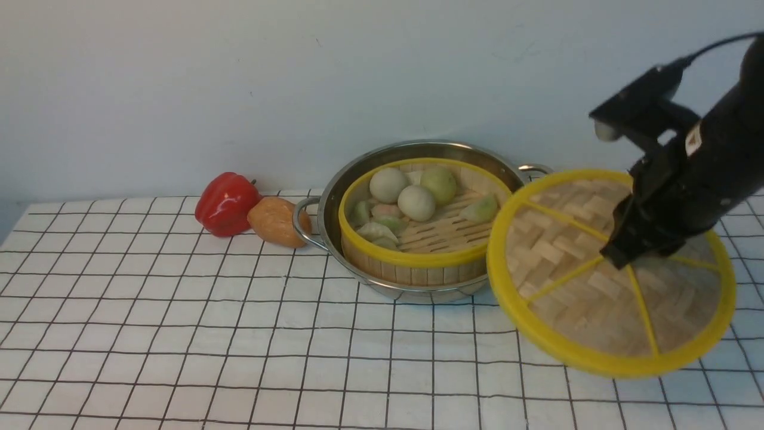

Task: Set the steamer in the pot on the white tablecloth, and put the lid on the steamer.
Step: 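Place the bamboo steamer lid onto the steamer basket in the pot with the right gripper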

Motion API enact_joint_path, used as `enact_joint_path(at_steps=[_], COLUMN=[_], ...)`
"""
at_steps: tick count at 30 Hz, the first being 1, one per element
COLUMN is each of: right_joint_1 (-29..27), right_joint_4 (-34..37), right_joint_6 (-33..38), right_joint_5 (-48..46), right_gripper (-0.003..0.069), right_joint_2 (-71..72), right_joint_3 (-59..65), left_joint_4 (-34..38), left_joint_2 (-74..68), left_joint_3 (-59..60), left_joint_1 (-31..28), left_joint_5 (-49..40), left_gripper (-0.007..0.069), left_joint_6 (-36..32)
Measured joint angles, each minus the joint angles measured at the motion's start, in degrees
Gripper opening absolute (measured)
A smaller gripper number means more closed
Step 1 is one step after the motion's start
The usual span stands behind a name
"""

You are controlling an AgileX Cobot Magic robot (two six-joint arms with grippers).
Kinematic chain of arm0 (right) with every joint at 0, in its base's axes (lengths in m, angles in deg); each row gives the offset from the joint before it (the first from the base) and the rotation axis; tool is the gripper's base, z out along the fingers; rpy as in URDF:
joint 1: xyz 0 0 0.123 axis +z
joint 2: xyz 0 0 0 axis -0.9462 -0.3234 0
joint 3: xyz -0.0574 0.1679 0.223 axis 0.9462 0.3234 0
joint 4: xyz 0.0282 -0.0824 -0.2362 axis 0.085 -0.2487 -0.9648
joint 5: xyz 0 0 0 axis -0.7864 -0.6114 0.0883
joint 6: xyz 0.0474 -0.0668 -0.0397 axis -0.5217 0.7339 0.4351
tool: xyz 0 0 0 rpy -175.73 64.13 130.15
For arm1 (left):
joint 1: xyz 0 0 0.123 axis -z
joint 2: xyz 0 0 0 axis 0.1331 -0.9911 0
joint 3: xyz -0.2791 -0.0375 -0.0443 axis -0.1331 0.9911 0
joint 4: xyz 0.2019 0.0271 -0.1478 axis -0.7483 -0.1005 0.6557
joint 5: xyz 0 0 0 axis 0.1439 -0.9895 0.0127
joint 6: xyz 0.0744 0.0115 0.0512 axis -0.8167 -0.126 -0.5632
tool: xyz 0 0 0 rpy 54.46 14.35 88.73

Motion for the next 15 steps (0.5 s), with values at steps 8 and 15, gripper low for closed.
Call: enact_joint_path(at_steps=[8, 15], right_joint_1=[0.07, 2.48], right_joint_4=[7.41, 8.31], right_joint_6=[8.13, 13.31], right_joint_5=[-1.27, -3.06], right_gripper=[0.0143, 0.0143], right_joint_2=[-5.95, -14.20], right_joint_3=[-14.09, -24.96], left_joint_4=[0.00, 0.00], left_joint_2=[0.00, 0.00], left_joint_3=[0.00, 0.00], left_joint_1=[0.00, 0.00], left_joint_5=[0.00, 0.00], left_gripper=[0.0557, 0.0557], left_joint_6=[0.00, 0.00])
